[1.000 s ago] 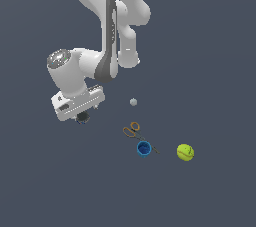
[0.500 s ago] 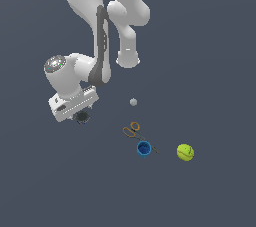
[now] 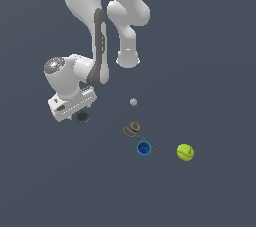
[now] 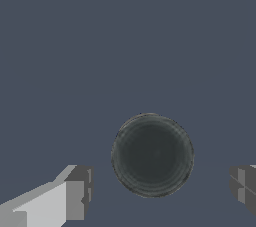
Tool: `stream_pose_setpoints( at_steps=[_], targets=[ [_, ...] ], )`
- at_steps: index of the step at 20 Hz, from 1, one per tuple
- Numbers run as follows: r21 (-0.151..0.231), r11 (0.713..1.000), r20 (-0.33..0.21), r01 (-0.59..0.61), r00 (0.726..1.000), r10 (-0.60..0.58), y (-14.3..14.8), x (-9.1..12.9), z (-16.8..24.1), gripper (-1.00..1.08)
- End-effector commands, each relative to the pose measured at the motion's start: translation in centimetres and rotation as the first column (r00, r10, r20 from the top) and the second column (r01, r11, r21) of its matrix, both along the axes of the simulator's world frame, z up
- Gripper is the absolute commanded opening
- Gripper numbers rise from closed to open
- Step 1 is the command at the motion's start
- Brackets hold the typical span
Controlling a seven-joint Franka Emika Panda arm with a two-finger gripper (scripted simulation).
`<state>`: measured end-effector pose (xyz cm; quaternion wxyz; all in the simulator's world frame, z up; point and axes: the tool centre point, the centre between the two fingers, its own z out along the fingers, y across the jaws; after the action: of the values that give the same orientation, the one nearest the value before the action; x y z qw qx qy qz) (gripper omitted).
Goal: Pick up a designated object from a clutter of objects.
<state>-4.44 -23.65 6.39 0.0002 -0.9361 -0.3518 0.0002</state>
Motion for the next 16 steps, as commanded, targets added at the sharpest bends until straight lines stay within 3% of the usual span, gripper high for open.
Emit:
stream_pose_setpoints(
  at_steps=[1, 16],
  targets=[
    [0.0, 1.0, 0.0, 0.0, 1.0, 0.0, 0.0, 0.0, -0.2, 1.0],
    [0.0, 1.0, 0.0, -0.003, 1.0, 0.003, 0.0, -0.1, -5.0, 1.0]
  ],
)
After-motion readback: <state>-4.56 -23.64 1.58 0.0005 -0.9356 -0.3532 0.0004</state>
